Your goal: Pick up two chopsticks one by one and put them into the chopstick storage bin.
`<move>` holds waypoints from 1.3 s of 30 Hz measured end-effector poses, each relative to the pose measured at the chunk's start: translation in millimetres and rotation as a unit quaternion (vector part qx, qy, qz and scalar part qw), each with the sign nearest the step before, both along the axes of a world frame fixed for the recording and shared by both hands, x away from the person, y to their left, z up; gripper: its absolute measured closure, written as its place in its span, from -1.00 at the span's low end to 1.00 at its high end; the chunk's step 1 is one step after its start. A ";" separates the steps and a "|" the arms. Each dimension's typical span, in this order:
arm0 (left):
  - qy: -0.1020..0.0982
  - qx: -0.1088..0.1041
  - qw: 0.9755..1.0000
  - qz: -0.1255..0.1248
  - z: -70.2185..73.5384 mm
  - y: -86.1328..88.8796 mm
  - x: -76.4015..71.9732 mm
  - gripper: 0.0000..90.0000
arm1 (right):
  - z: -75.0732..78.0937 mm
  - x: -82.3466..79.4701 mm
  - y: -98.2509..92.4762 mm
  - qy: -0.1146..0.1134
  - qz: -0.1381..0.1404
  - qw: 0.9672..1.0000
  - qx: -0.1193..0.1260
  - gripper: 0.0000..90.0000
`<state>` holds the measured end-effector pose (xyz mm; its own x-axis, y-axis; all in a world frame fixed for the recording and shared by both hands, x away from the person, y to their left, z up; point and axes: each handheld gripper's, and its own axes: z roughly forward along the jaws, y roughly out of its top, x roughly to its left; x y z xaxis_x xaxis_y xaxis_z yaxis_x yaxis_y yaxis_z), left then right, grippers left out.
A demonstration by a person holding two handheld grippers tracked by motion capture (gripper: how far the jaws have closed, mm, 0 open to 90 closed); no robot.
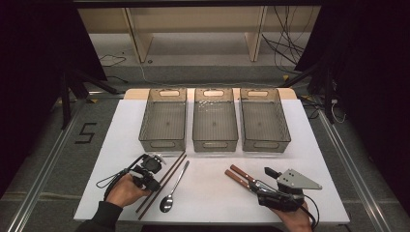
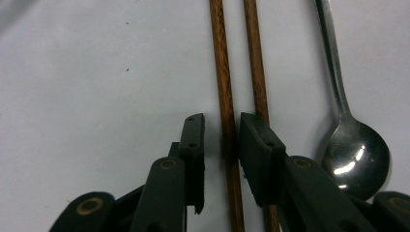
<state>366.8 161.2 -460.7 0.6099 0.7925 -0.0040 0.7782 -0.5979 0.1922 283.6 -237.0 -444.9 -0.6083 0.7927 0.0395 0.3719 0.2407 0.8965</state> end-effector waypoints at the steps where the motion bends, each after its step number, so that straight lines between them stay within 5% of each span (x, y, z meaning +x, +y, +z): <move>1: 0.000 0.000 1.000 0.000 0.0 0.0 0.0 0.59 | 0.0 0.0 0.0 0.000 0.000 1.000 0.000 -0.40; 11: 0.014 0.010 1.000 -0.009 0.1 -4.6 3.0 0.71 | -0.1 0.1 0.4 0.001 0.000 1.000 -0.002 -0.40; 27: 0.036 -0.012 0.999 0.007 0.2 3.6 10.7 0.86 | 0.1 0.0 0.0 -0.004 0.000 1.000 -0.002 -0.39; 39: 0.032 -0.022 0.999 -0.003 3.5 7.6 8.8 0.88 | 0.2 0.0 0.0 -0.004 0.001 1.000 -0.002 -0.39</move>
